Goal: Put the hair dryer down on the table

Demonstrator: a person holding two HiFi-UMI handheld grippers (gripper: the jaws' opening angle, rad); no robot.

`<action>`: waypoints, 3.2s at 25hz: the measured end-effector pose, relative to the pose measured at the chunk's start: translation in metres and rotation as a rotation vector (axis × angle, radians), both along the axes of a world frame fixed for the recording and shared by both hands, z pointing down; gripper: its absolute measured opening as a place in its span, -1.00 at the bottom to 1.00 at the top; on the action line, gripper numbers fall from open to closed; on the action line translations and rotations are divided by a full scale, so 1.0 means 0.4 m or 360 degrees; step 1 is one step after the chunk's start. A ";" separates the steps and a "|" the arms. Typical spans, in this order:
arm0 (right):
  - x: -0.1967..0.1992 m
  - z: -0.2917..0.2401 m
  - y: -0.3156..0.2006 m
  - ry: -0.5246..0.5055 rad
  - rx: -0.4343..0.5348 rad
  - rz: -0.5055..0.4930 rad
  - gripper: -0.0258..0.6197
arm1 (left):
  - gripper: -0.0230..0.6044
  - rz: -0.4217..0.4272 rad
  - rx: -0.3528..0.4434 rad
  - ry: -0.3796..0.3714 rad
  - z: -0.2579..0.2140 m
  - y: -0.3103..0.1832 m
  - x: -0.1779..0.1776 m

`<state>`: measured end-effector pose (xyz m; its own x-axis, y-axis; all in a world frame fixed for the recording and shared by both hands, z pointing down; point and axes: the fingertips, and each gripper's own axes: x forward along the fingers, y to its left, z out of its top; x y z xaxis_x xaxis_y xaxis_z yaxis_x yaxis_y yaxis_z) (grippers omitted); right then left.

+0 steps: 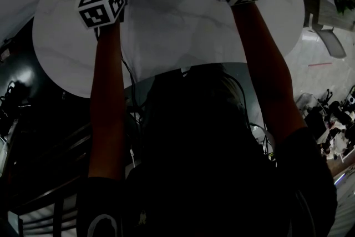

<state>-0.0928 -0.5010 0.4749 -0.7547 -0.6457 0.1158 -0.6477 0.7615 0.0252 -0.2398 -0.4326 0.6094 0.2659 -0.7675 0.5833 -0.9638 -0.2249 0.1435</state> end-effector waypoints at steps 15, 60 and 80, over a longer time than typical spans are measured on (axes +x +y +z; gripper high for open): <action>-0.071 0.031 -0.025 0.0017 -0.0038 -0.0021 -0.89 | -0.14 -0.0003 -0.0184 0.0041 0.081 0.010 -0.049; -0.125 -0.381 0.167 0.0008 0.0223 -0.0220 -0.89 | 0.34 0.0188 0.0270 -0.0021 -0.504 0.120 -0.078; -0.138 -0.678 0.405 -0.0008 0.0399 -0.0315 -0.89 | 0.34 0.0381 0.0610 0.0174 -0.842 0.321 -0.005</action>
